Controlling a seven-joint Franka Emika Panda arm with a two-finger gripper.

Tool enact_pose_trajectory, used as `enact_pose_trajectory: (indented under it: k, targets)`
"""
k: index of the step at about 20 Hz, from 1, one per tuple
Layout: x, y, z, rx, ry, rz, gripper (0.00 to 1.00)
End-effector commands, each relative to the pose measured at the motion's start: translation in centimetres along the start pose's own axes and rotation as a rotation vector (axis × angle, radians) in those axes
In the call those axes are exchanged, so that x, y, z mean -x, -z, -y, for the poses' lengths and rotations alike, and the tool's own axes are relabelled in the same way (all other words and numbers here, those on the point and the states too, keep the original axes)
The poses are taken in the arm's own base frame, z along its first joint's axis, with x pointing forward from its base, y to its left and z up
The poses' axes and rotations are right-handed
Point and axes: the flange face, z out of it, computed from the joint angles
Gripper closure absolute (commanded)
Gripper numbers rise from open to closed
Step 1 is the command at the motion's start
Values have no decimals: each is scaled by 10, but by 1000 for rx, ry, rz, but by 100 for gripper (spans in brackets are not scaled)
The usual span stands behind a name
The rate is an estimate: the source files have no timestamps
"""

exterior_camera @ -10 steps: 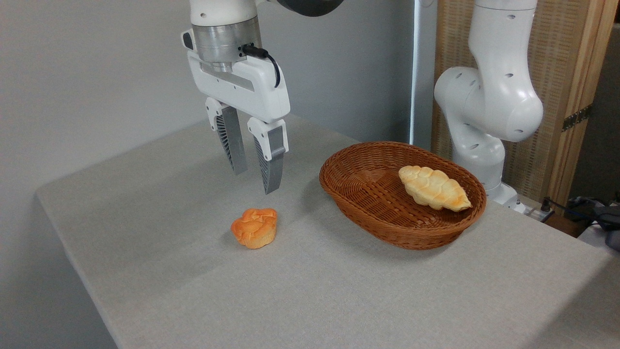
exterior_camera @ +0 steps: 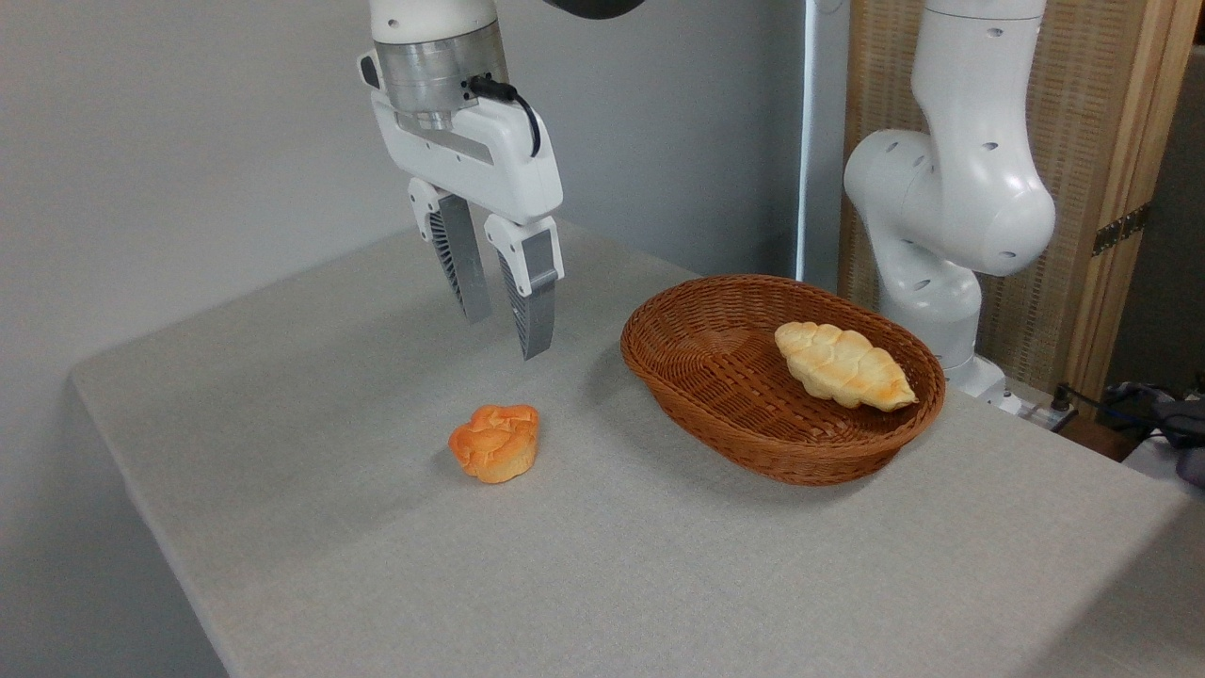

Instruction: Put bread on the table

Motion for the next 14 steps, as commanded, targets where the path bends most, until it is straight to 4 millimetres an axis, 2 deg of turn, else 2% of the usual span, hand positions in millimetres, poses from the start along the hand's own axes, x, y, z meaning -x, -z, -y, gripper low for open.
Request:
enact_pose_trajectory:
  k: [1,3,10,12,14]
  targets:
    - [2,5,-5,4,0,12,0]
    - [-1,6,-11,2,-14,14,0]
    - [0,4,-11,3,-41,17,0]
    - [5,7,-12,3,-110,16,0]
    - [20,9,-14,25,-219,35,0]
